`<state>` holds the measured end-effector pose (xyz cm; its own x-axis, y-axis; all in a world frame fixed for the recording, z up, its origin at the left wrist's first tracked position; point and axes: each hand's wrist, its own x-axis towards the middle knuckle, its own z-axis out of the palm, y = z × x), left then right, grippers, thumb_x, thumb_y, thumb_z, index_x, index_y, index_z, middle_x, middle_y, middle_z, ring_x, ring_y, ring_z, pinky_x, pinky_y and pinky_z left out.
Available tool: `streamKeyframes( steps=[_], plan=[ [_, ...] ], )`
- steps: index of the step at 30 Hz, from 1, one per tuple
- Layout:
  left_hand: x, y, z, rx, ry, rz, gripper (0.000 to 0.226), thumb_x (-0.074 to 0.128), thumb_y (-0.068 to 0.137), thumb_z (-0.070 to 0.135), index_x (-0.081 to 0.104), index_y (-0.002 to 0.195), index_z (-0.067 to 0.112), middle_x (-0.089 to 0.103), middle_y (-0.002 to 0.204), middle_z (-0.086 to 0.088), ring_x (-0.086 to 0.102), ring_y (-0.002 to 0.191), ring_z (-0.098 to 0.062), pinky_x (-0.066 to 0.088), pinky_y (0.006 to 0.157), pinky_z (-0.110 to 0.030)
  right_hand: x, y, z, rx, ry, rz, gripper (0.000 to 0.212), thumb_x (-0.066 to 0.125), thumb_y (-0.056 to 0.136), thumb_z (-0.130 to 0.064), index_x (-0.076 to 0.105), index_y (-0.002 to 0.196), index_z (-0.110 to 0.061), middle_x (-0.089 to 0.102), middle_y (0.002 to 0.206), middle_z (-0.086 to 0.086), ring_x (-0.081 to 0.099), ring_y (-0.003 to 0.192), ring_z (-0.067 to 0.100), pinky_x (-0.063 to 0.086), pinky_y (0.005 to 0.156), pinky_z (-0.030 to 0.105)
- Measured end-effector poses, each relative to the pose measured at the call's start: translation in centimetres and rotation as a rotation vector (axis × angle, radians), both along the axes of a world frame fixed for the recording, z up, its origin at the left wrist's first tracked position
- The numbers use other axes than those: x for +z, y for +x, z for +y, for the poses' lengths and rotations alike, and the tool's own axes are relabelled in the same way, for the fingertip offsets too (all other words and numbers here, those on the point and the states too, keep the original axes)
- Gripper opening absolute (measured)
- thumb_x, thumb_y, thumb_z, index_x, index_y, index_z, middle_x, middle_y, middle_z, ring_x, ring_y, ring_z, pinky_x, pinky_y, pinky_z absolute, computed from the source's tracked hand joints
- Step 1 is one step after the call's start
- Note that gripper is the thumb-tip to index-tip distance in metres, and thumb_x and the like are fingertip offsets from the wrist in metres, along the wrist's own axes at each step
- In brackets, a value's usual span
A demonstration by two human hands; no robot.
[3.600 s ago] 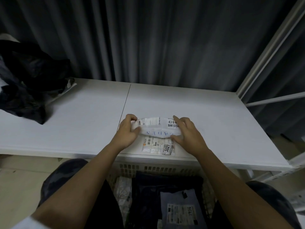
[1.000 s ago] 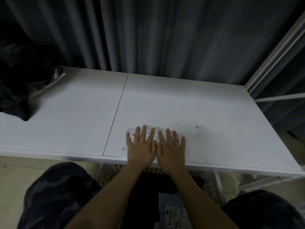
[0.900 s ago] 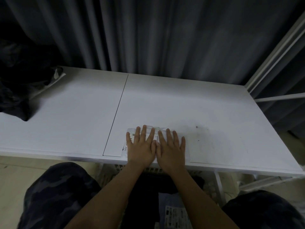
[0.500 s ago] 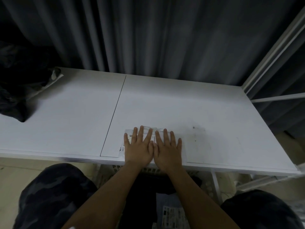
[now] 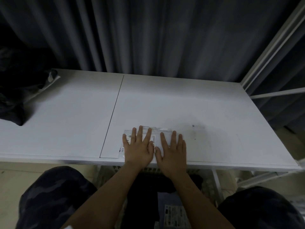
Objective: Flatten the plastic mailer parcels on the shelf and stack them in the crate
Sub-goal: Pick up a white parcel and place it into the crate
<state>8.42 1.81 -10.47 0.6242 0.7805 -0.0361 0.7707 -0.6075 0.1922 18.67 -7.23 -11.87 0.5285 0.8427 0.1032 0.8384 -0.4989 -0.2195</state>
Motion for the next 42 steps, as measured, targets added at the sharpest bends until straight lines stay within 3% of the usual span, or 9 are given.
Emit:
streamKeyframes(
  steps=[5,9,15,18,22,28,33,37,42],
  plan=[
    [0.0,0.1,0.1,-0.002,-0.014,0.010,0.079,-0.020,0.075,0.052,-0.008,0.151,0.035,-0.010,0.161,-0.002,-0.014,0.147,-0.022,-0.011,0.113,-0.056,-0.3,0.3,0.1,0.014,-0.057,0.019,0.064,0.009,0.098,-0.056,0.022,0.150,-0.022,0.027,0.151,0.027,0.029,0.137,0.047,0.008,0.113,0.048],
    [0.2,0.2,0.2,-0.002,-0.047,0.033,0.077,-0.019,0.076,0.053,-0.011,0.151,0.034,-0.013,0.160,-0.003,-0.017,0.146,-0.022,-0.011,0.113,-0.055,1.3,0.8,0.2,0.062,-0.170,0.086,0.080,-0.010,0.084,-0.070,0.001,0.153,-0.030,0.002,0.159,0.020,0.005,0.145,0.041,-0.003,0.117,0.048],
    [1.2,-0.1,1.0,-0.050,-0.152,0.077,0.060,0.012,0.100,0.051,-0.012,0.151,0.032,-0.017,0.159,-0.005,-0.019,0.145,-0.024,-0.013,0.114,-0.052,6.1,4.9,1.6,0.071,-0.280,0.341,0.070,0.045,0.097,-0.045,0.013,0.153,-0.017,0.017,0.155,0.012,0.010,0.142,0.032,0.016,0.115,0.039],
    [1.5,-0.3,1.1,-0.077,-0.154,0.096,0.069,-0.004,0.091,0.064,-0.017,0.150,0.030,-0.021,0.158,-0.007,-0.024,0.144,-0.025,-0.016,0.113,-0.052,7.8,5.5,1.5,0.060,-0.302,0.353,0.061,0.054,0.094,-0.033,0.029,0.147,-0.014,0.034,0.143,0.016,0.024,0.135,0.033,0.030,0.107,0.039],
    [2.0,-1.1,0.3,0.056,-0.127,-0.026,0.107,-0.036,0.052,0.079,-0.029,0.144,0.025,-0.031,0.154,-0.009,-0.035,0.137,-0.024,-0.026,0.105,-0.051,9.4,5.1,1.5,0.105,-0.190,0.347,0.034,0.059,0.092,-0.026,0.060,0.123,-0.012,0.056,0.121,0.011,0.050,0.115,0.026,0.041,0.085,0.028],
    [5.0,-3.1,0.3,0.277,0.003,-0.511,0.069,0.008,0.092,0.053,-0.013,0.152,0.024,-0.024,0.157,-0.004,-0.024,0.144,-0.020,-0.018,0.111,-0.045,11.1,5.6,-1.1,-0.133,0.343,0.758,0.009,0.062,0.091,-0.015,0.065,0.096,-0.009,0.065,0.091,0.003,0.059,0.076,0.011,0.042,0.060,0.018],
    [4.6,-2.9,0.5,0.065,-0.229,-0.186,0.064,0.030,0.101,0.038,-0.005,0.153,0.024,-0.017,0.159,-0.005,-0.017,0.146,-0.024,-0.006,0.116,-0.049,8.4,5.5,-5.0,-0.519,0.558,0.954,0.020,0.068,0.087,-0.016,0.063,0.102,-0.004,0.065,0.103,0.011,0.061,0.094,0.025,0.049,0.087,0.034],
    [3.6,-1.8,-0.8,-0.143,-0.127,0.069,0.053,0.030,0.101,0.035,0.017,0.151,0.025,0.000,0.161,-0.005,-0.001,0.148,-0.025,-0.002,0.116,-0.052,6.3,5.0,-7.1,-0.624,0.600,1.014,0.030,0.071,0.084,-0.016,0.062,0.110,-0.004,0.065,0.111,0.013,0.062,0.101,0.029,0.049,0.096,0.046],
    [4.3,-1.4,-2.4,-0.053,0.125,0.294,0.056,0.015,0.101,0.048,0.026,0.148,0.019,0.032,0.147,-0.012,0.026,0.137,-0.030,-0.010,0.113,-0.058,6.5,5.0,-7.9,-0.583,0.646,1.015,0.020,0.067,0.087,-0.010,0.059,0.105,-0.008,0.061,0.103,0.010,0.059,0.095,0.025,0.049,0.087,0.036]
  ],
)
